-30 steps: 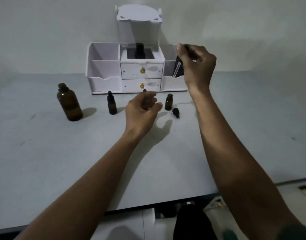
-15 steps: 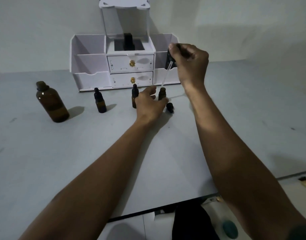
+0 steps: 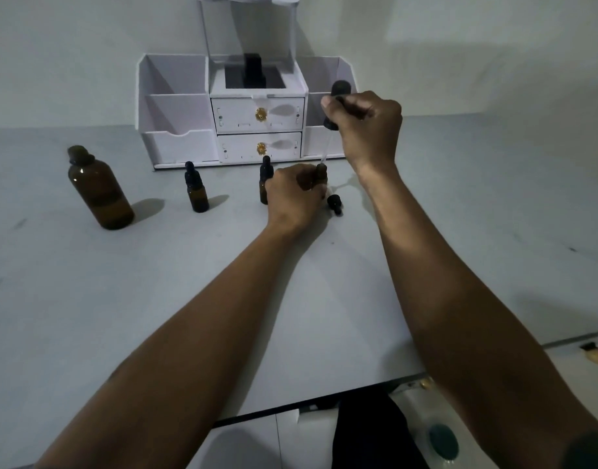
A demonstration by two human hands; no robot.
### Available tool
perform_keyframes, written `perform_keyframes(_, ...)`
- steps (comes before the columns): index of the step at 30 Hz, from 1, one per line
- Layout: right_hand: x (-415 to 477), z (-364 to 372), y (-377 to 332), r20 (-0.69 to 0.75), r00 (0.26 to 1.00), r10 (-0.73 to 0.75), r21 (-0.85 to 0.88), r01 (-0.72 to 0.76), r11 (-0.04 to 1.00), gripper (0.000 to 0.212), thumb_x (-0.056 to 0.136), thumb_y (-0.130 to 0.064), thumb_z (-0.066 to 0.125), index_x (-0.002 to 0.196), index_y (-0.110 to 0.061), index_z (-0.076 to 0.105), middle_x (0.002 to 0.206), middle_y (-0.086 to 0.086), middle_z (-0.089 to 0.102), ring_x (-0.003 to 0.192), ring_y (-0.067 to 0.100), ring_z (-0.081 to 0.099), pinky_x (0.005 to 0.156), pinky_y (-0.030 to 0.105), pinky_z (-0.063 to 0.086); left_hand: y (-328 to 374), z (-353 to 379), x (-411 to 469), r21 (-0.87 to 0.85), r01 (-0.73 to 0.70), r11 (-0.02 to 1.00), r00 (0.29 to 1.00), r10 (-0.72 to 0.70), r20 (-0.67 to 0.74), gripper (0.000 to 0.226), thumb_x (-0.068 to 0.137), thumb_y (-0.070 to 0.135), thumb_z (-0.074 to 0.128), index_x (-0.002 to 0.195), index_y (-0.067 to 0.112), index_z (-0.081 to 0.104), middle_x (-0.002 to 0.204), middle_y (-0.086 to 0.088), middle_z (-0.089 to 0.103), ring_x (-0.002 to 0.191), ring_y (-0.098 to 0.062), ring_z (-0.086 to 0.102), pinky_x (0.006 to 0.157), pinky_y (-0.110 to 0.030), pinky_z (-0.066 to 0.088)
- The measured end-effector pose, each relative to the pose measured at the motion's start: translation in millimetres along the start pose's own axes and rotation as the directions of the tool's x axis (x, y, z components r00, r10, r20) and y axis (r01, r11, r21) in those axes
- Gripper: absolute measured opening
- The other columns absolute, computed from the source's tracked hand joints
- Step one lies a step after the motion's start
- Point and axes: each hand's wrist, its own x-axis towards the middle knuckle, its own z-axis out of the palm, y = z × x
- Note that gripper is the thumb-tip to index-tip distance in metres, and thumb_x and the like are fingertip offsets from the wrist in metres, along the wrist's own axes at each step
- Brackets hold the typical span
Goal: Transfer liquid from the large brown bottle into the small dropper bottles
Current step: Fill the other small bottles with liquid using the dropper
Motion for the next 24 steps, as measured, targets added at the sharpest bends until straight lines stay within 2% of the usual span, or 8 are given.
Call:
perform_keyframes(4, 1.1, 2.8, 3.6, -0.015, 1.0, -0.012, -0.015, 0.011, 1.0, 0.014, 0.075, -0.017, 0.081, 0.073, -0.004, 0.077, 0.062, -0.011, 0.063, 0.061, 0.012, 0.065, 0.064, 0.023, 0.054, -0.1, -0.3, 0.1, -0.012, 0.001, 1.0, 1.0, -0.001, -0.003, 0.027, 0.084, 0.0, 0.071, 0.109, 0.008, 0.077, 0.085, 0.009, 0.069, 0.077, 0.009, 0.062, 0.064, 0.006, 0.039)
perform_keyframes(8, 1.0, 3.4, 4.0, -0.015, 1.0, 0.004, -0.024, -0.004, 1.0, 0.012, 0.076, -0.012, 0.082, 0.072, -0.002, 0.076, 0.061, -0.019, 0.058, 0.056, -0.006, 0.056, 0.061, 0.012, 0.047, 0.2, -0.8, -1.0, 0.001, -0.008, 1.0, 1.0, 0.008, -0.002, 0.029, 0.084, -0.001, 0.071, 0.111, 0.007, 0.076, 0.09, 0.006, 0.072, 0.078, 0.006, 0.064, 0.066, 0.007, 0.04)
perform_keyframes(10, 0.9, 2.5, 3.3, -0.016, 1.0, 0.01, -0.019, -0.011, 1.0, 0.013, 0.076, -0.012, 0.082, 0.071, -0.002, 0.075, 0.061, -0.018, 0.058, 0.056, -0.003, 0.057, 0.062, 0.014, 0.048, 0.3, -0.9, -0.8, 0.008, -0.013, 1.0, 1.0, 0.013, 0.001, 0.03, 0.084, 0.001, 0.072, 0.113, 0.008, 0.076, 0.098, 0.002, 0.076, 0.084, -0.001, 0.067, 0.07, 0.005, 0.042)
perform_keyframes(13, -0.2, 2.0, 2.3, -0.007, 1.0, 0.014, -0.037, -0.015, 0.999, 0.014, 0.076, -0.014, 0.082, 0.07, -0.003, 0.075, 0.061, -0.018, 0.059, 0.06, 0.008, 0.06, 0.065, 0.019, 0.05, 1.5, -1.2, -0.3, 0.024, -0.015, 1.0, 1.0, 0.015, 0.013, 0.031, 0.085, 0.004, 0.073, 0.115, 0.009, 0.075, 0.106, 0.0, 0.076, 0.093, -0.005, 0.069, 0.087, -0.008, 0.05)
perform_keyframes(15, -1.3, 1.3, 0.5, 0.001, 1.0, 0.015, -0.044, -0.015, 0.999, 0.015, 0.076, -0.015, 0.082, 0.07, -0.004, 0.074, 0.061, -0.016, 0.06, 0.06, 0.008, 0.06, 0.067, 0.021, 0.051, 2.1, -1.2, -0.6, 0.023, -0.017, 1.0, 1.0, 0.017, 0.012, 0.031, 0.084, 0.004, 0.073, 0.115, 0.009, 0.075, 0.106, -0.001, 0.077, 0.093, -0.005, 0.069, 0.091, -0.012, 0.05)
perform_keyframes(17, -2.0, 1.0, -0.8, 0.005, 1.0, 0.028, -0.043, -0.028, 0.999, 0.014, 0.076, -0.016, 0.082, 0.072, -0.005, 0.075, 0.063, -0.012, 0.062, 0.062, 0.009, 0.063, 0.069, 0.025, 0.055, 3.2, -1.4, -2.2, 0.016, -0.016, 1.0, 1.0, 0.016, 0.008, 0.031, 0.084, 0.004, 0.073, 0.114, 0.009, 0.075, 0.105, -0.001, 0.077, 0.092, -0.005, 0.069, 0.091, -0.012, 0.05)
perform_keyframes(21, -1.8, 0.3, -3.4, 0.007, 0.999, 0.048, -0.016, -0.048, 0.999, 0.017, 0.075, -0.026, 0.08, 0.078, -0.009, 0.078, 0.071, -0.004, 0.07, 0.069, 0.019, 0.072, 0.069, 0.042, 0.061, 2.9, -1.3, -1.3, 0.02, -0.012, 1.0, 1.0, 0.012, 0.018, 0.033, 0.086, 0.004, 0.073, 0.118, 0.008, 0.074, 0.109, -0.002, 0.076, 0.094, -0.005, 0.068, 0.091, -0.01, 0.049)
perform_keyframes(24, -2.3, -3.8, -11.2, -0.017, 1.0, 0.013, -0.075, -0.014, 0.997, 0.021, 0.076, -0.031, 0.079, 0.081, -0.011, 0.079, 0.076, -0.003, 0.072, 0.072, 0.014, 0.07, 0.072, 0.036, 0.06, 0.5, 0.0, -0.8, 0.01, 0.002, 1.0, 1.0, -0.002, 0.004, 0.031, 0.085, 0.001, 0.072, 0.116, 0.007, 0.074, 0.102, -0.001, 0.076, 0.088, -0.004, 0.067, 0.073, 0.004, 0.044)
